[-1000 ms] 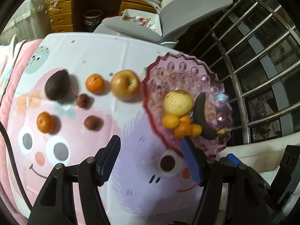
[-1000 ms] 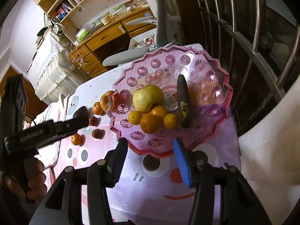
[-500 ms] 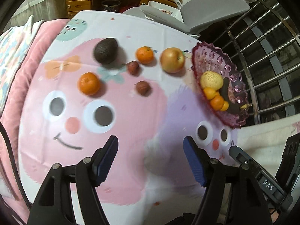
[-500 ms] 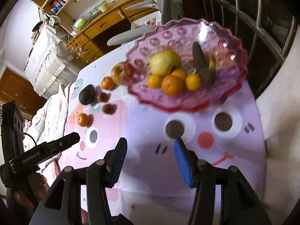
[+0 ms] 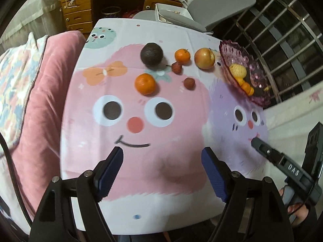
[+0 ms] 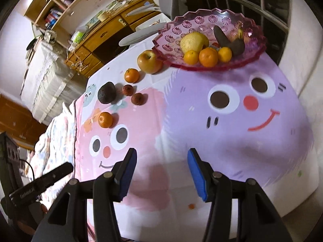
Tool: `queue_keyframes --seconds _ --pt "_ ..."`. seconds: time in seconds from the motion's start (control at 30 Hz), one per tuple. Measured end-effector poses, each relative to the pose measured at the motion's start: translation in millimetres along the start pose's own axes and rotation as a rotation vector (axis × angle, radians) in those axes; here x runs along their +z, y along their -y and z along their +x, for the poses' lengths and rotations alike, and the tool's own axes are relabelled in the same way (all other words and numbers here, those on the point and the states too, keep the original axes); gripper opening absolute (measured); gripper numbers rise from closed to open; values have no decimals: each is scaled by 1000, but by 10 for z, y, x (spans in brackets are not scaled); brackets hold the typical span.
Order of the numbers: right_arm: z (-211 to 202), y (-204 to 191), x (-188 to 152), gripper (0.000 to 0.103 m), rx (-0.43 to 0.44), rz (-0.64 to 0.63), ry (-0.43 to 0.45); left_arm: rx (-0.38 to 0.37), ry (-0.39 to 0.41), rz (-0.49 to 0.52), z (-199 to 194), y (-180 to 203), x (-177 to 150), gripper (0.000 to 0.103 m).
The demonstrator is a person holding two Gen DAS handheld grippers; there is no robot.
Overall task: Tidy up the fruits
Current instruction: 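Pull the open left tool back from the bowl over the cloth, then grasp the large orange with the left tool while the right tool grasps a brown lychee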
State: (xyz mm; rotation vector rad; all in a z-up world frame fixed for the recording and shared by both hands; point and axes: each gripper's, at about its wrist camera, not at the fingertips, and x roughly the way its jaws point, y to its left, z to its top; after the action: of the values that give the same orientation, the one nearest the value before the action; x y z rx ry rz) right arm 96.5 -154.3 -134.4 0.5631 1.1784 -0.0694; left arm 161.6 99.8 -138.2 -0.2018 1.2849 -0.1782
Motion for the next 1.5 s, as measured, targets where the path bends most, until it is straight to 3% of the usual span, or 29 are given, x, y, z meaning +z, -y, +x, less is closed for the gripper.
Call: queue_keyframes --seconds 0.27,0.5,0.57,0.83,1.17,1.5 --pt "43 -251 -211 53 -36 8 39 55 -39 84 -17 -300 43 82" --pt "146 -358 -60 53 -83 -55 69 84 -57 124 76 -349 238 85" --pt "200 -386 17 53 -96 -88 78 68 -72 112 125 -368 327 89" --pt "482 -515 313 55 -140 -266 106 82 -125 94 405 -393 718 90" --pt "915 -824 453 58 -103 -543 198 109 -195 83 971 -415 1077 90" --pt "1453 -896 517 58 -97 -591 184 77 -170 79 1418 -332 1338 90"
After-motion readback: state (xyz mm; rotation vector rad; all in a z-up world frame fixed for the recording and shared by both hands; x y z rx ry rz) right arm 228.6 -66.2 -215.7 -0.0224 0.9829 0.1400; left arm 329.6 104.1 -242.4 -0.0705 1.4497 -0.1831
